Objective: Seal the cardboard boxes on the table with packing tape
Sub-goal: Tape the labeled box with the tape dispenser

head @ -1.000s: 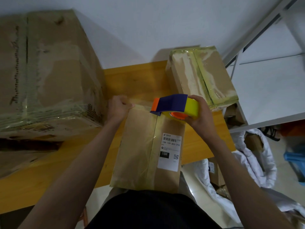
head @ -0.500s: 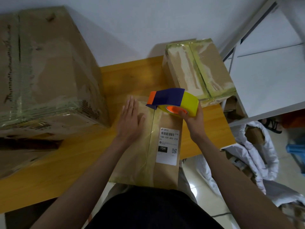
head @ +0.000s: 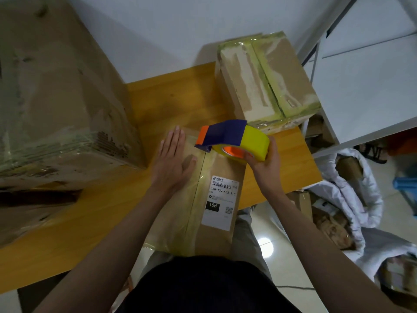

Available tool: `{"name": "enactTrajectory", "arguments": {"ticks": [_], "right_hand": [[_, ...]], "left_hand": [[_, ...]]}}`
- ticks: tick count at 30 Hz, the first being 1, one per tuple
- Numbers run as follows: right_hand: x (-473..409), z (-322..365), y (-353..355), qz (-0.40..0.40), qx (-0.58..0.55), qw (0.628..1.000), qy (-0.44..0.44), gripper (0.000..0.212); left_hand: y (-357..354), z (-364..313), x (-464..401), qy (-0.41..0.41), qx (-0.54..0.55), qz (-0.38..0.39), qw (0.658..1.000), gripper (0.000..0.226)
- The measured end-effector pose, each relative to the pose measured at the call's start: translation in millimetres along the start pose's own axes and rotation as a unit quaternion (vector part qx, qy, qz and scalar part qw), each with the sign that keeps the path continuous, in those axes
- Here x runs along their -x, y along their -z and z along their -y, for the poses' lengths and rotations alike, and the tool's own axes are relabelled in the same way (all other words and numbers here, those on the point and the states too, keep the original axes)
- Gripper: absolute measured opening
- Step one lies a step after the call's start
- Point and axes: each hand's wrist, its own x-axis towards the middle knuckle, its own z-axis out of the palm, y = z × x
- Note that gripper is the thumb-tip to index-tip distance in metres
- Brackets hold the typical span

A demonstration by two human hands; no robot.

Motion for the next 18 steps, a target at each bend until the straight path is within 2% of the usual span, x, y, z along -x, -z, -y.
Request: {"name": "enactTrajectory", "arguments": {"ticks": [4,11,18], "right_hand": [[-2,3,4,-0.018,0.015,1.0,0.021,0.045],[2,3,57,-0.053,0.061,0.996,0.034,0.047],[4,2,54,-0.052,0.086,0.995,0.019,0.057]], "left_hand": [[1,0,-1,0.003,-0.001,0.001,1.0,0.08],[-1,0,-1,0.004,-0.017,0.004,1.0,0.079],[2,-8,-2,-0.008,-0.036,0.013,0.999,0.076]]}}
